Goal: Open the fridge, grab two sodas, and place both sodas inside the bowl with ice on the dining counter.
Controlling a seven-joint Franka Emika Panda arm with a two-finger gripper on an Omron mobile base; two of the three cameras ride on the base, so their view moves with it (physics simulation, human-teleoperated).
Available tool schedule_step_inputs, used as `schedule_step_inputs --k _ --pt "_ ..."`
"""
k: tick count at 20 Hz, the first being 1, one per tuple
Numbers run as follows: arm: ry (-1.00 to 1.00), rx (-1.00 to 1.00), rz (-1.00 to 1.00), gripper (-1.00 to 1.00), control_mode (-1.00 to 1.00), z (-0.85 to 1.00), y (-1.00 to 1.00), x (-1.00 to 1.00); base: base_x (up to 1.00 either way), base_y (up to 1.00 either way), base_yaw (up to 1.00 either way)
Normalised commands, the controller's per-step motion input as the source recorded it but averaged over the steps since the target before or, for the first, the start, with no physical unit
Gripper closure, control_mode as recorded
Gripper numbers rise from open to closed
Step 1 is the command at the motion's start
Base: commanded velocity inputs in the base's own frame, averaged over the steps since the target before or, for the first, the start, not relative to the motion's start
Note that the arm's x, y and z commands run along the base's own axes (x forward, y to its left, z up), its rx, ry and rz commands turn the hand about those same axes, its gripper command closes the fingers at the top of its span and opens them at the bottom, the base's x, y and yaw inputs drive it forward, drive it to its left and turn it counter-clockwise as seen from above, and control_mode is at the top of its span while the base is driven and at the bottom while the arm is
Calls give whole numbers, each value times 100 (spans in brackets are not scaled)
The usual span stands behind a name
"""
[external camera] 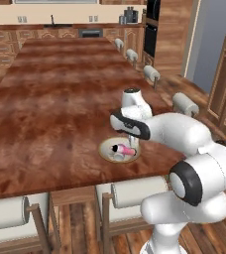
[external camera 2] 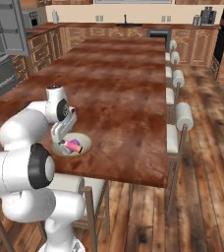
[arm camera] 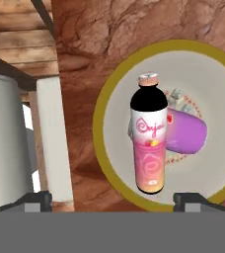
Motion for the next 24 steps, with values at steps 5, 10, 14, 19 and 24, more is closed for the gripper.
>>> schedule_step_inputs --k 5,10,14,19,24 --pt "-22 10 -15 -100 -100 49 -8 -91 0 0 0" --pt "-23 25 -30 -100 -100 31 0 -100 0 0 0" --pt "-24 28 -35 -100 -100 32 1 -93 0 0 0" --pt "-22 21 -36 -100 -100 62 0 -58 0 0 0" --pt "-17 16 -36 -100 -100 74 1 -23 0 0 0"
